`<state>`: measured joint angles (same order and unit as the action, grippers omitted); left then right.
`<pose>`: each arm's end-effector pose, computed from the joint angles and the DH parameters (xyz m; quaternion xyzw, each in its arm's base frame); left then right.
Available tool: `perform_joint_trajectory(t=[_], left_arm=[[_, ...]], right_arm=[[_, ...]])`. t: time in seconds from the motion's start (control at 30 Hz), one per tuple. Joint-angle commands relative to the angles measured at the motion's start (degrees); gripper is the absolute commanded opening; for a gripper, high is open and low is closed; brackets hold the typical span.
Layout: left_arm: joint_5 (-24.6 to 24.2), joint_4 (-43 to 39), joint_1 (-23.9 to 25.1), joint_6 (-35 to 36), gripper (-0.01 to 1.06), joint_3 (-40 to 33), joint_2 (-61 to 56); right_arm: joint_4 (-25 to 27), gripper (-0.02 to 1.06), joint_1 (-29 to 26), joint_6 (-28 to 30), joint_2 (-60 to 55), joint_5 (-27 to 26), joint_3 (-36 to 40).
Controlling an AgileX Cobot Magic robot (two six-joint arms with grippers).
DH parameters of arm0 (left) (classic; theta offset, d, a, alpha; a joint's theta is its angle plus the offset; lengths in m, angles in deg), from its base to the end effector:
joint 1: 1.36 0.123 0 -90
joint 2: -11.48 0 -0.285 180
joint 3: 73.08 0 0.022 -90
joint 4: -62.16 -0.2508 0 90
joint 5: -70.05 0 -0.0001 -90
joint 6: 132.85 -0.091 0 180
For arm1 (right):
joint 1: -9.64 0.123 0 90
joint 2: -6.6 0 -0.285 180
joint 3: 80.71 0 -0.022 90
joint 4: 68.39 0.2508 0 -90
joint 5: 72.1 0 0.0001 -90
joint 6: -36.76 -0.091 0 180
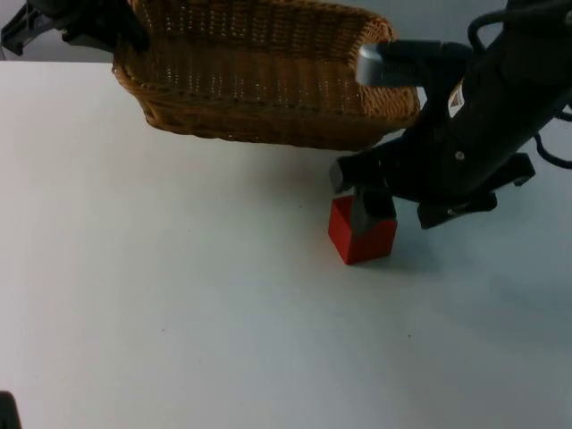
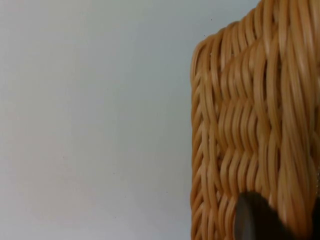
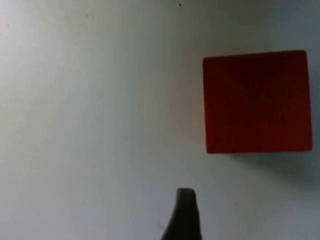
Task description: Pick up the basket with the left hand and place the cube into the basket with the right hand.
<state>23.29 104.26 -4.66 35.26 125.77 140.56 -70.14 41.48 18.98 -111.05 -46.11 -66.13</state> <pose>0.4607 -0.0711 0.2104 -0.0664 0.9315 -0.2907 0.2085 0.3119 0.1923 0.1387 -0.1323 0.9730 0.0709 0.1753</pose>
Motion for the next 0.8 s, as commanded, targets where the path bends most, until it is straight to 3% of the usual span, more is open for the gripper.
perform_joint_trajectory(t=[0.0,0.5,0.77], left_arm=[[0.7,2.2,-0.3,0.3,0.0,0.6,-1.0],[0.8,2.2,-0.3,0.3,0.0,0.6,-1.0],[0.8,2.2,-0.3,0.3,0.0,0.6,-1.0]], right_arm=[[-1.4,0.68,0.2,-0.2,-2.5,-1.6,-0.4],[-3.5,0.68,0.2,6.4,-4.6,-3.4,-2.7],[-6.9,0.68,0.2,6.5,-4.6,-2.9,-7.0]])
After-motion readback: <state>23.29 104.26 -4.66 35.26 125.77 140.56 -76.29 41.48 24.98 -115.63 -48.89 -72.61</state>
